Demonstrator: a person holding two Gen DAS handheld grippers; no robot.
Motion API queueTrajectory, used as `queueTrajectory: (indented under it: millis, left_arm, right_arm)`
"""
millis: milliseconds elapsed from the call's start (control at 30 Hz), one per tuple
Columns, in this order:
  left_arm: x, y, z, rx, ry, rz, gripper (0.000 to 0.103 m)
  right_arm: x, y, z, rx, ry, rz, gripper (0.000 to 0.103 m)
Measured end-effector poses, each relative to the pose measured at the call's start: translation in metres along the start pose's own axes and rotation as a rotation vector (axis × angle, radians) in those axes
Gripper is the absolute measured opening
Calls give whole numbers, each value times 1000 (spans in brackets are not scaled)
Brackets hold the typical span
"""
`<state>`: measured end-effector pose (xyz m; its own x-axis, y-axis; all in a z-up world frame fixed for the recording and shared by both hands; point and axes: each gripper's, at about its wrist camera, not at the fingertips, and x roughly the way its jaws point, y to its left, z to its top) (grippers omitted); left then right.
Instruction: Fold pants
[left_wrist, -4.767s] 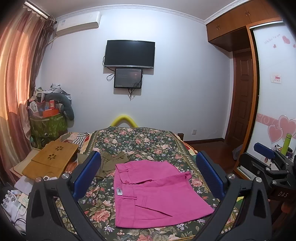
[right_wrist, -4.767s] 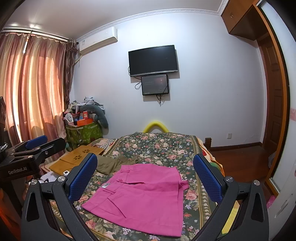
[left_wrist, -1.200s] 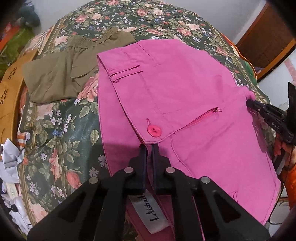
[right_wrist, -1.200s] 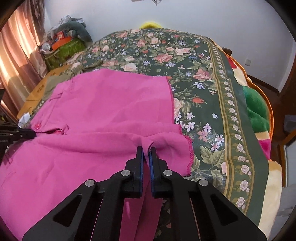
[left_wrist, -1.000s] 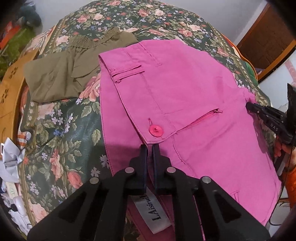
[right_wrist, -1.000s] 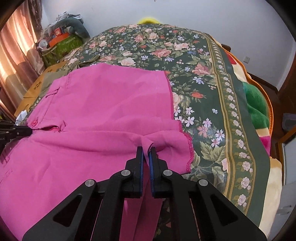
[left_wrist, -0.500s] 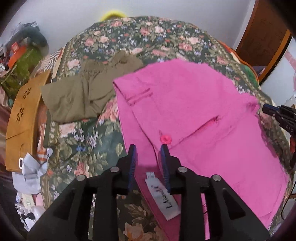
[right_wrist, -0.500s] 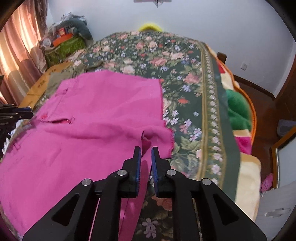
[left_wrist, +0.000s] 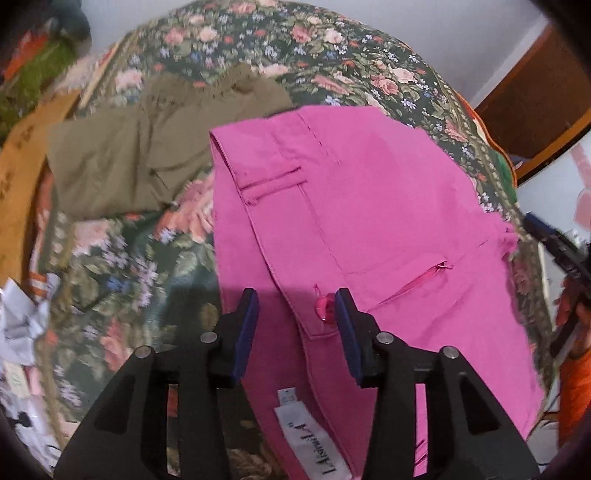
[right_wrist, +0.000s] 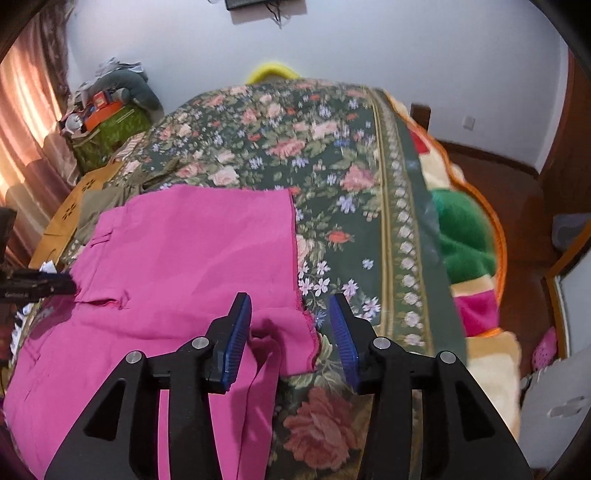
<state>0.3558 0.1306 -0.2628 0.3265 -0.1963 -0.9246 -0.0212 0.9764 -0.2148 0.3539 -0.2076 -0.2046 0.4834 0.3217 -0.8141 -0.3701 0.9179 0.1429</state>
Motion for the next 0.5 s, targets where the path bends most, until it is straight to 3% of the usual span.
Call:
queueTrajectory:
  millis: [167, 300, 400, 467, 500]
  left_arm:
    - [6, -8, 0, 33, -8, 15, 49]
    - [10, -12, 4, 50, -18, 20, 48]
    - [11, -12, 7, 44, -31, 34, 33]
    - [10, -13, 8, 59, -40, 59, 18]
    - [10, -15, 8, 68, -48, 65, 17]
  right_arm:
    - [29, -5, -5, 36, 96, 36, 40]
    - [36, -2, -9, 19, 105, 38, 40]
    - [37, -3, -10, 13, 108, 50, 39]
    - [37, -3, -12, 6, 110, 54, 28]
    - [38, -2, -14, -6, 117, 49, 27]
